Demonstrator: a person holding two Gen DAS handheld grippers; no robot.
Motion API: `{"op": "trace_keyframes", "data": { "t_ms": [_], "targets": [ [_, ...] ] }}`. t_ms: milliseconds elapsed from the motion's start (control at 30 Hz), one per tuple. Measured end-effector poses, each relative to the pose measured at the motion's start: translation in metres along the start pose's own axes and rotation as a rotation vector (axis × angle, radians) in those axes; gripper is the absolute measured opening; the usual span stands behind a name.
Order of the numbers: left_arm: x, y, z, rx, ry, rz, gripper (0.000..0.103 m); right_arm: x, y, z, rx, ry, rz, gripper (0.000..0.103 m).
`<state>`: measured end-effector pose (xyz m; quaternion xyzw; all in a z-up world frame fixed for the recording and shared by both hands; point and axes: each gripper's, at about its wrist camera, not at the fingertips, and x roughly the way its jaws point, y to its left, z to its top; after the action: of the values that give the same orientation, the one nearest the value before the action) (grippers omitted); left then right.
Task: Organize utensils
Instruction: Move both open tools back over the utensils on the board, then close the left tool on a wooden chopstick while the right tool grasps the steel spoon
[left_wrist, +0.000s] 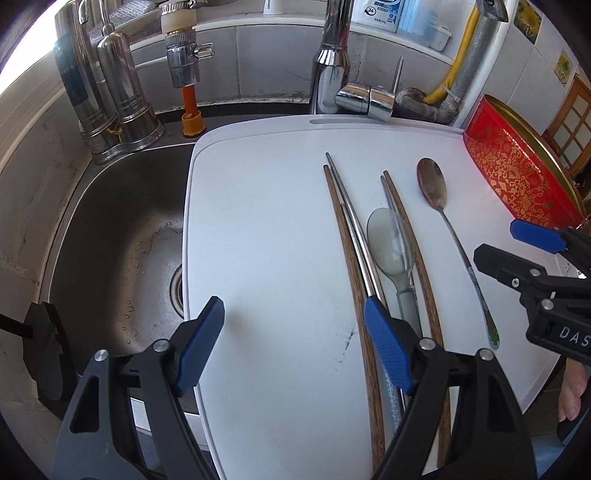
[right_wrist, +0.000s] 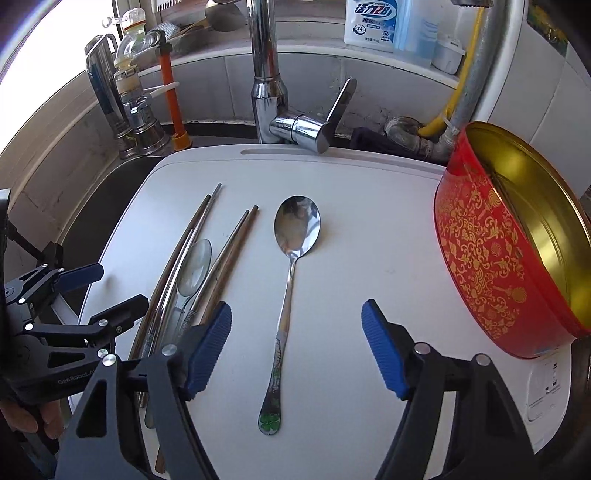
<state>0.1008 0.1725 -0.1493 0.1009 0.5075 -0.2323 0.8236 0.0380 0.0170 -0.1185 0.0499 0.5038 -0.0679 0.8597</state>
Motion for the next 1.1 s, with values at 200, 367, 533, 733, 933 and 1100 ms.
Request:
{"op": "trace_keyframes", "data": {
  "t_ms": [200, 367, 533, 733, 933, 1100],
  "targets": [
    [0.007, -0.004, 0.003, 0.017, 0.006, 0.004, 0.077, 0.012, 0.002, 0.005, 0.006, 0.004, -0.013, 0.073],
    [0.011, -0.004, 0.006, 0.019, 0.003, 0.011, 0.077, 0.023, 0.003, 0.009, 0.012, 0.012, -0.021, 0.072],
    [0.011, 0.0, 0.006, 0.005, 0.0, 0.003, 0.077, 0.033, -0.001, 0.016, 0.028, 0.014, -0.024, 0.07],
    [0.009, 0.0, 0.001, 0.002, -0.027, 0.005, 0.077, 0.048, -0.003, 0.029, 0.035, 0.006, -0.019, 0.069],
    [0.003, -0.003, -0.002, -0.002, -0.067, -0.002, 0.031, 0.057, 0.002, 0.037, 0.013, -0.031, -0.025, 0.05],
    [0.001, 0.011, -0.001, -0.122, -0.049, -0.073, 0.005, 0.055, 0.003, 0.039, 0.008, -0.017, 0.002, 0.006]
  ]
}}
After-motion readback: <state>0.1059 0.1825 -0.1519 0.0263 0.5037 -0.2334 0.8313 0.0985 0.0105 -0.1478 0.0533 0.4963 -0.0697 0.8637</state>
